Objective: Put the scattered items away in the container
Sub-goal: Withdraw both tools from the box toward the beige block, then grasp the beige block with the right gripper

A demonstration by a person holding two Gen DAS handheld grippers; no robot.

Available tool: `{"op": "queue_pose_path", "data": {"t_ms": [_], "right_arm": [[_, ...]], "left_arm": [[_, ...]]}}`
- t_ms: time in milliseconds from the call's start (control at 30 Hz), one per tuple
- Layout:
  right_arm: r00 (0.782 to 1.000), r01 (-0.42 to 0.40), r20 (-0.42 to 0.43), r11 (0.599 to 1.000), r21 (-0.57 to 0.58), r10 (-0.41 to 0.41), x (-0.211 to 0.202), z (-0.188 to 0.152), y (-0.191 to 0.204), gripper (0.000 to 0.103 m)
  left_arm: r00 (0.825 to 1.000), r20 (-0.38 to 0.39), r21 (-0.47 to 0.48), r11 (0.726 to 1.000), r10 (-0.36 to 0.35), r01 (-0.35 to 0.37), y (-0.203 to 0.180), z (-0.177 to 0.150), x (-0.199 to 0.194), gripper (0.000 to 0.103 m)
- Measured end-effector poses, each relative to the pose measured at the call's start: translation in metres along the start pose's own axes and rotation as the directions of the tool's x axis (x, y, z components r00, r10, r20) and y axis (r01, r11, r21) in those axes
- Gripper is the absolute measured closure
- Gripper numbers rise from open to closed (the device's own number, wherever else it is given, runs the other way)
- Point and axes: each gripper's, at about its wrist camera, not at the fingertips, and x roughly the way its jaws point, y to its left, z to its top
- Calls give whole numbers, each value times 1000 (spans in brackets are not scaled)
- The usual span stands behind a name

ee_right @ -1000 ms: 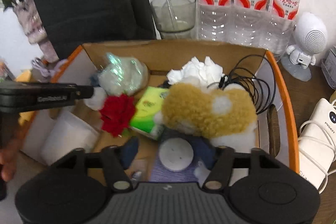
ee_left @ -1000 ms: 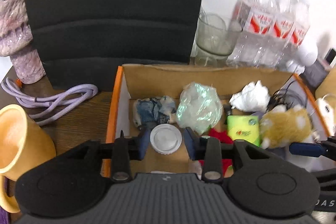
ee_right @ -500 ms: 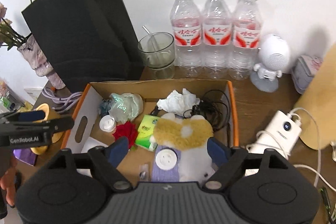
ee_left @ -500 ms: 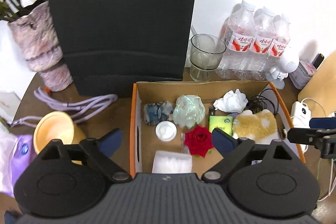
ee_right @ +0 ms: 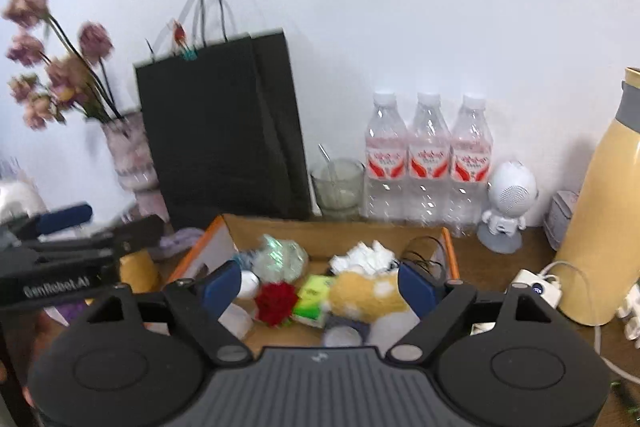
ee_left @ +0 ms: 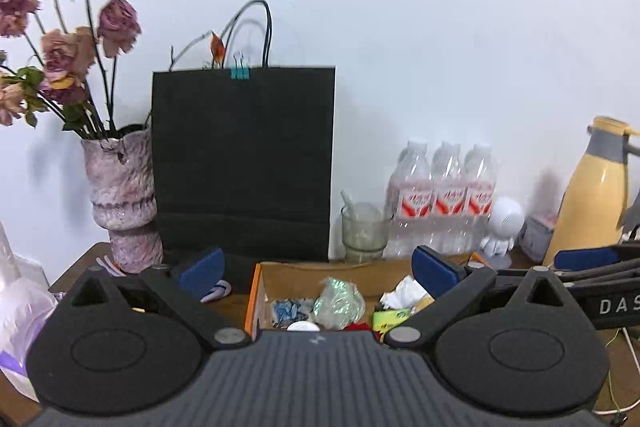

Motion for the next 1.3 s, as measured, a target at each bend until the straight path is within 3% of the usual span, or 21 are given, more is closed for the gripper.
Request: {"op": "queue_pose_path", "data": {"t_ms": [200, 267, 367, 467, 567, 700, 900, 1067, 1133, 1233, 1300], "right_arm": [[992, 31, 124, 999, -16, -28, -21, -37, 4, 17], [988, 73, 133, 997, 14, -74, -38, -56, 6, 17], [986, 48, 157, 999, 17, -50, -74, -103, 10, 15], [990, 90, 111, 995, -34, -86, -99, -154, 16, 15], [995, 93, 44, 995, -25, -92, -104, -188, 14, 16], [994, 94, -51, 995, -24, -95, -73, -192, 16, 21], [987, 98, -124, 995, -13, -99, -18, -186, 29, 42], [978, 152, -145, 988, -9, -151, 11, -182, 26, 74], [975, 167, -141, 985, -43, -172, 15, -181, 24, 82], [976, 168, -138, 985, -32, -171, 13, -178, 9, 83], [979, 180, -100, 984, -6, -179, 3, -178, -6, 82]], "left_arm": [[998, 59, 10, 1000, 8, -9, 1, -23, -28, 0], [998, 61, 23, 1000, 19, -21, 4, -44, -47, 0], [1000, 16, 43, 999, -2, 2, 11, -92, -86, 0], [999, -27, 42, 999, -26, 27, 19, -135, -117, 0], [996, -83, 44, 998, -45, 48, 22, -159, -127, 0], [988, -139, 17, 998, -64, 67, 23, -162, -112, 0], [983, -172, -25, 998, -56, 52, 28, -160, -93, 0], [982, -182, -9, 999, -50, 50, 24, -160, -80, 2], [979, -192, -10, 998, -63, 62, 19, -158, -72, 7], [970, -218, -30, 994, -110, 105, 7, -152, -53, 20], [960, -236, -39, 989, -150, 145, -6, -149, -37, 23]]}}
